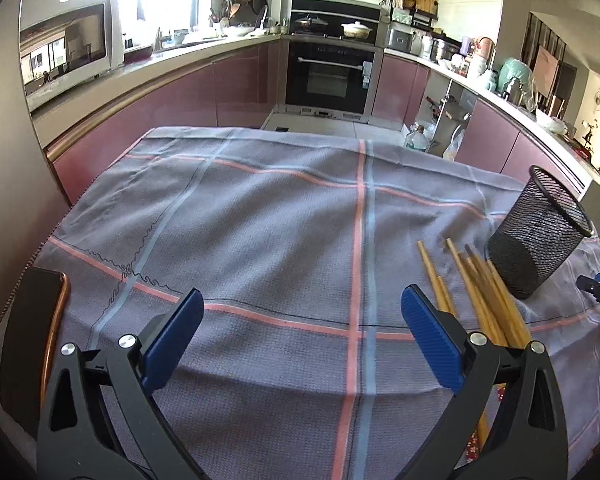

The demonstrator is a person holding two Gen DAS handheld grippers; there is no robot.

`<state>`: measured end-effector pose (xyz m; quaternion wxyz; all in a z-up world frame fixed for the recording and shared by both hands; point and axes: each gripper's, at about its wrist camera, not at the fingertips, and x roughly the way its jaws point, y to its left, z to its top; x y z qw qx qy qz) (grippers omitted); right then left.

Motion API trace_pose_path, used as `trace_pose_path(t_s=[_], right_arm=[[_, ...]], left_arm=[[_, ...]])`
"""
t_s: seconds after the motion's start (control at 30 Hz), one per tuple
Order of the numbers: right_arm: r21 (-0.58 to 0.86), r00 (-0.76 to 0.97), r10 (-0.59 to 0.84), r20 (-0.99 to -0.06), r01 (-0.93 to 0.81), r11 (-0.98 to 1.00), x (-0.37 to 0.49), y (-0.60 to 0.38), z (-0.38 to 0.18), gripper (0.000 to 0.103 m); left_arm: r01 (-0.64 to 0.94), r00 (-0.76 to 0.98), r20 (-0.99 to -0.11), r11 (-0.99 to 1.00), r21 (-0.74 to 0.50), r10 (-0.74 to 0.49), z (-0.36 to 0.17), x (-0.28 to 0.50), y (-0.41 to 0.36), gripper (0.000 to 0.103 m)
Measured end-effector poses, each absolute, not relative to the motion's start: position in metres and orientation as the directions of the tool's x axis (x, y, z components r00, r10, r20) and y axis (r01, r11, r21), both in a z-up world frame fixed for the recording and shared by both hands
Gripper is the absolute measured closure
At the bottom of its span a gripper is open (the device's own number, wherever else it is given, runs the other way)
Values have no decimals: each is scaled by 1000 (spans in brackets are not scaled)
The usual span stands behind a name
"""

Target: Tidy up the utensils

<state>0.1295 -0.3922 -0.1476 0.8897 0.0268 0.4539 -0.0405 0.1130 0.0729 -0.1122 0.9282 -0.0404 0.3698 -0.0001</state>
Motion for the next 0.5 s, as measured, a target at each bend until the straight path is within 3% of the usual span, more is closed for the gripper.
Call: trace_pose_path(t_s=[0.2,0.33,0.5], right_arm=[[54,613,-51,-788,150,987,122,-379,-133,7],[132,793,60,-606,26,991,84,-335,-86,7],[108,915,183,-359,-154,982,36,-275,-45,7]], left_arm=[[22,814,-579,998,-53,-49,-82,85,48,6],[43,870,-491,999,-27,-51,-56,67,27,6],[38,918,-395,999,5,-33,-29,44,7,6]])
